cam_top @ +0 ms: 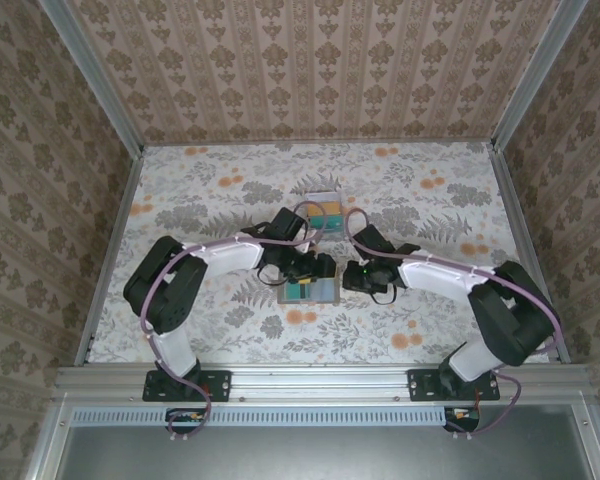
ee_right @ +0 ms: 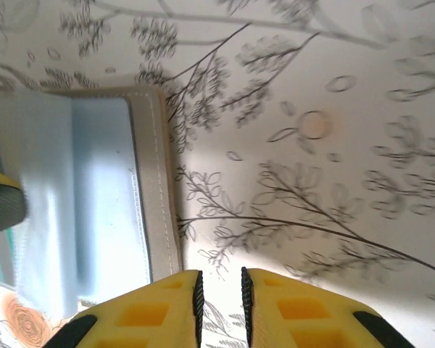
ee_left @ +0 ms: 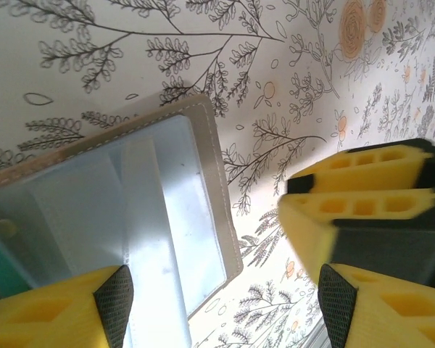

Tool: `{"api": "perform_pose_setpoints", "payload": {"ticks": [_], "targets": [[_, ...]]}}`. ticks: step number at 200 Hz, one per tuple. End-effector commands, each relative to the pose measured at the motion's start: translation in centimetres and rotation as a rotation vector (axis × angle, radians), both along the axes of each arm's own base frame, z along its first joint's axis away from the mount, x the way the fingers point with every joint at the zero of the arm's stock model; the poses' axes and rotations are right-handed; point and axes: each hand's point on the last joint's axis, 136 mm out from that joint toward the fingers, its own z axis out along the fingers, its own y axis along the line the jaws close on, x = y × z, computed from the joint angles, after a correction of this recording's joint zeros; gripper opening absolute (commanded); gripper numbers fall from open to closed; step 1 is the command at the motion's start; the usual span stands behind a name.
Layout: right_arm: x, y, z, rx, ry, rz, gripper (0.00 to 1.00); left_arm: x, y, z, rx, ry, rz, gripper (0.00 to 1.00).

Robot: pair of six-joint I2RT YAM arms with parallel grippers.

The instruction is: Take the credit cards out of the card holder

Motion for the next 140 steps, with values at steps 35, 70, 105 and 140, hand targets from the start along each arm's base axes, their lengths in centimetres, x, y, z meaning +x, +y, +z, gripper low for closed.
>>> {"api": "perform_pose_setpoints", "payload": {"ticks": [35, 70, 105, 140], "targets": [[-0.2, -2.1, 0.7, -0.015, -0.037, -0.071, 0.27, -0.1, -2.7, 2.5, -0.045, -0.044, -0.083, 0.71], [-0.4, -2.5, 0.8, -0.019, -0.042, -0.080, 0.27, 0.1, -3.7, 4.1, -0.060, -0.069, -0.106, 0.71], [-0.4, -2.4, 0.8, -0.012, -0.039, -0.068, 0.28, 0.7, -2.8, 6.0, -0.066, -0.105, -0.079, 0.71], [0.0, -0.4, 2.2, 0.037, -0.076, -0.001, 0.28, 1.4, 0.7, 5.9, -0.013, -0.122, 0.009, 0.71]]}}
